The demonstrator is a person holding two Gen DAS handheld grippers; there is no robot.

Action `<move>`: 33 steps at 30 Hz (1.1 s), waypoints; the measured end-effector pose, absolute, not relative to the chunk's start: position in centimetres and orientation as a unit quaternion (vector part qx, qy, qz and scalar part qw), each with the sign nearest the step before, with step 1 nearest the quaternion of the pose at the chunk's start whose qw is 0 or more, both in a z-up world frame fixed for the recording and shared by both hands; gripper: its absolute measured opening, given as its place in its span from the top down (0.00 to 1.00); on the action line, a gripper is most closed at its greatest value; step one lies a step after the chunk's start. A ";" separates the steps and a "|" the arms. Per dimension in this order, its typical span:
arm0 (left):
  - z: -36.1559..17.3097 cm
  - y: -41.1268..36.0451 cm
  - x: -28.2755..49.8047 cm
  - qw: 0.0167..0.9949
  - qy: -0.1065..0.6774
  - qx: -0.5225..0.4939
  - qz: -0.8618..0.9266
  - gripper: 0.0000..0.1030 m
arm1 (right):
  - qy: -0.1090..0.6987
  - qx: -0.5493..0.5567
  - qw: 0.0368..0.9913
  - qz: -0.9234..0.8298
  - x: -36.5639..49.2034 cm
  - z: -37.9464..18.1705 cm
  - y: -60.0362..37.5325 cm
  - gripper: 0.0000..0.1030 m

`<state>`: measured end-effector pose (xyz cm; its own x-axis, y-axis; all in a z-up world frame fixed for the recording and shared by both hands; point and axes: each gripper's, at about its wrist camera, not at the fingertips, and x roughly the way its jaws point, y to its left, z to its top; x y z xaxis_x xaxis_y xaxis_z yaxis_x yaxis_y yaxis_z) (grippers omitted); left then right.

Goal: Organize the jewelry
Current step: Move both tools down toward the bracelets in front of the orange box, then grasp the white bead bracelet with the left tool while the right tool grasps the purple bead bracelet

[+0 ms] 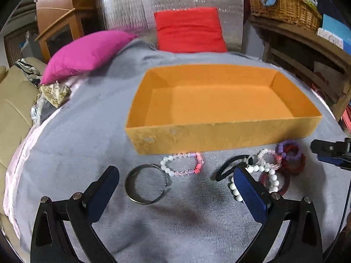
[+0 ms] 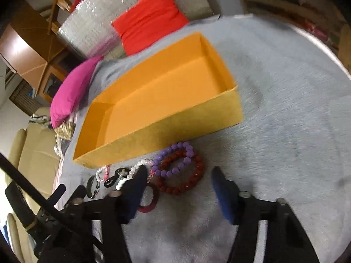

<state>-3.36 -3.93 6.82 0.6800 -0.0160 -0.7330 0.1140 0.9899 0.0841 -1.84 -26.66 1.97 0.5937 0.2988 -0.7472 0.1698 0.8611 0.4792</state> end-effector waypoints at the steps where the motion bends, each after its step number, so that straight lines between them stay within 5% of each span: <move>1: 6.5 -4.1 -3.2 0.912 0.405 0.062 -0.039 0.00 | 0.456 0.263 0.849 0.036 -1.4 1.6 -26.5 0.47; 12: 4.7 -5.5 -3.6 0.896 0.432 0.069 -0.079 0.01 | 0.475 0.269 0.838 -0.007 -0.2 0.0 -26.8 0.81; 17: 4.8 -6.8 -4.3 0.893 0.431 0.073 -0.107 0.24 | 0.466 0.268 0.843 -0.002 -0.6 0.3 -26.9 0.89; 20: 4.7 -7.5 -4.5 0.887 0.438 0.067 -0.131 0.33 | 0.460 0.273 0.845 0.004 -1.1 0.5 -27.2 0.90; 22: 4.4 -7.9 -4.5 0.882 0.443 0.064 -0.146 0.53 | 0.457 0.281 0.844 0.008 -1.4 0.4 -27.8 0.90; 24: 4.1 -8.0 -4.3 0.877 0.452 0.058 -0.153 0.61 | 0.458 0.295 0.839 0.011 -1.6 0.4 -28.2 0.90; 33: 2.7 -7.8 -2.3 0.861 0.483 0.021 -0.157 0.64 | 0.447 0.331 0.831 0.017 -0.8 0.8 -28.9 0.72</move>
